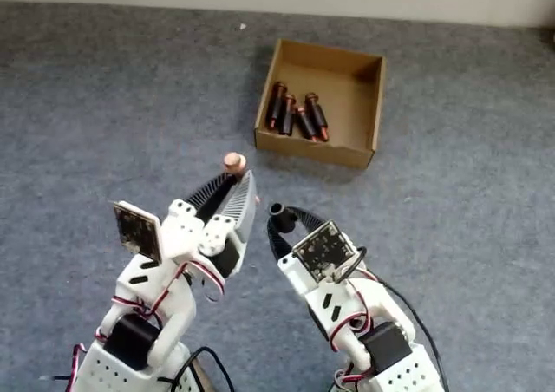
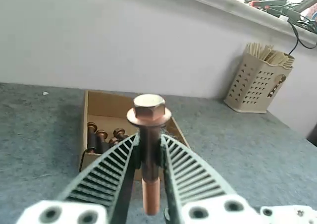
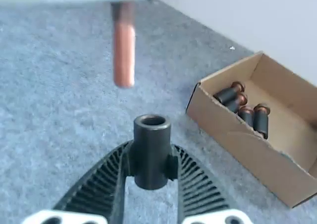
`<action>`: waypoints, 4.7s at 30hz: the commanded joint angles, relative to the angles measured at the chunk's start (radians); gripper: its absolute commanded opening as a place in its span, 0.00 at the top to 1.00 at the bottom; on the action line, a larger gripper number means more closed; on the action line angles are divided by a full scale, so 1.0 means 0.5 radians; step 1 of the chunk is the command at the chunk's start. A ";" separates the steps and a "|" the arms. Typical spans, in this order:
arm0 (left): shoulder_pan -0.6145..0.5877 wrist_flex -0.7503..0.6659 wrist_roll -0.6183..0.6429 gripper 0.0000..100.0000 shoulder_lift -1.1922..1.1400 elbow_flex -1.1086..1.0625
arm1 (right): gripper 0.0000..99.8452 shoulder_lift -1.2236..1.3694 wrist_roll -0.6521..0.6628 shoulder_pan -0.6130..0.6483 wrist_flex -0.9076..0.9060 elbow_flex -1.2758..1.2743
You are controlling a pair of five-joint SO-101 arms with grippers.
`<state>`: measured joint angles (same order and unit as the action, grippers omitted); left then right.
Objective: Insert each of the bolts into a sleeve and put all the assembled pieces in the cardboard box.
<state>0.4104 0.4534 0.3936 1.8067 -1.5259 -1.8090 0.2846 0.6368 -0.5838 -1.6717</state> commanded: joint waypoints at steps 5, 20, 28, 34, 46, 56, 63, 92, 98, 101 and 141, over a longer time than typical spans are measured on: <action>0.051 -0.310 0.129 0.99 0.029 -0.020 | 0.99 -0.060 0.021 0.026 0.044 -0.115; 0.229 -0.267 0.153 0.99 0.023 -0.060 | 0.99 -0.060 0.021 0.020 0.044 -0.118; 0.198 -0.267 0.150 0.99 0.023 -0.158 | 0.99 -0.060 0.021 0.026 0.035 -0.109; 0.164 -0.267 0.150 0.99 0.023 -0.253 | 0.99 -0.060 0.021 0.026 0.035 -0.109; 0.204 -0.068 0.153 0.99 0.023 -0.259 | 0.99 -0.060 0.025 0.017 0.041 -0.109; 0.446 0.301 0.150 0.76 0.023 -0.256 | 0.99 -0.060 0.025 0.008 0.044 -0.112; 0.443 0.304 0.147 0.76 0.029 -0.176 | 0.99 -0.060 0.025 -0.170 0.176 -0.124; -0.582 0.387 -0.083 0.99 0.026 -0.339 | 0.99 -0.060 0.025 -0.480 0.299 -0.164; -0.594 0.712 -0.092 0.99 0.023 -0.339 | 0.99 0.005 0.028 -0.609 0.419 0.130; -0.582 0.755 -0.092 0.99 0.023 -0.339 | 0.99 0.207 0.028 -0.609 0.517 0.265; -0.582 0.804 -0.417 0.99 0.023 -0.339 | 0.89 3.411 0.012 -0.910 1.014 2.309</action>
<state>0.1220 0.8539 0.1972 1.8113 -1.6747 0.0829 0.2892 0.1718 0.0499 -0.5271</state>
